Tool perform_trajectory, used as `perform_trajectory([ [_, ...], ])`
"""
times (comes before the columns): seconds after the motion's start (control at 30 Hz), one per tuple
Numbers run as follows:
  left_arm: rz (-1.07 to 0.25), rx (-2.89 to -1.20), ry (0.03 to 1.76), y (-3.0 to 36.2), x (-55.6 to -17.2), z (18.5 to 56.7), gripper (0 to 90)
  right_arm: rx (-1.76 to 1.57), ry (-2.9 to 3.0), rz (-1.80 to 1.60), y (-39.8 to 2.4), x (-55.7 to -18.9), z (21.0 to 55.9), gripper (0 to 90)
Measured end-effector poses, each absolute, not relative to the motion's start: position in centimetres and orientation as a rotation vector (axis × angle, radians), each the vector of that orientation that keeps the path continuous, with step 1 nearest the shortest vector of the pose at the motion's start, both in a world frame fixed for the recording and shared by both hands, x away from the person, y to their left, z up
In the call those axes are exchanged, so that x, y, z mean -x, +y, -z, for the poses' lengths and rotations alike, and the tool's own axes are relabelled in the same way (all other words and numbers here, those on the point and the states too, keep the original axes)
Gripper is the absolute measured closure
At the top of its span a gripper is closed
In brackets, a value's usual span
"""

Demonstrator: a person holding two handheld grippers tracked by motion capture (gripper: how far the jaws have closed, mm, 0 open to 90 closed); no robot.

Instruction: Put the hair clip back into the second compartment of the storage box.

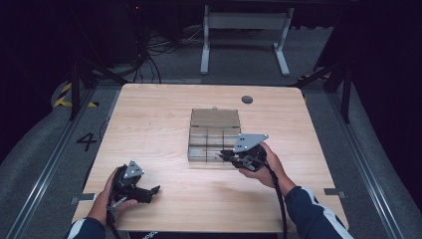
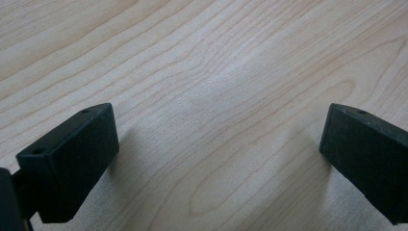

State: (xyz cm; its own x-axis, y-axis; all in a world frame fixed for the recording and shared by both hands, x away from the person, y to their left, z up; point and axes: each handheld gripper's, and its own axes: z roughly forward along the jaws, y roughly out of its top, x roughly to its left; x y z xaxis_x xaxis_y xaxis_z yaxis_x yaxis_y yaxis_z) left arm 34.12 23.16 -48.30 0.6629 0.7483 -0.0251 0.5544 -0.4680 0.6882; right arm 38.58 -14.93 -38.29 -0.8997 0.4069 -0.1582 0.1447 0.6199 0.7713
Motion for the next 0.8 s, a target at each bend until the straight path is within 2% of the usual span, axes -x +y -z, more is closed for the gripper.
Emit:
perform_trajectory([
  [0.8,-0.371,-2.197,1.001,23.2,-34.2,48.3,0.5,-0.555,2.542,-1.097,-13.6,-44.6,38.5,83.8],
])
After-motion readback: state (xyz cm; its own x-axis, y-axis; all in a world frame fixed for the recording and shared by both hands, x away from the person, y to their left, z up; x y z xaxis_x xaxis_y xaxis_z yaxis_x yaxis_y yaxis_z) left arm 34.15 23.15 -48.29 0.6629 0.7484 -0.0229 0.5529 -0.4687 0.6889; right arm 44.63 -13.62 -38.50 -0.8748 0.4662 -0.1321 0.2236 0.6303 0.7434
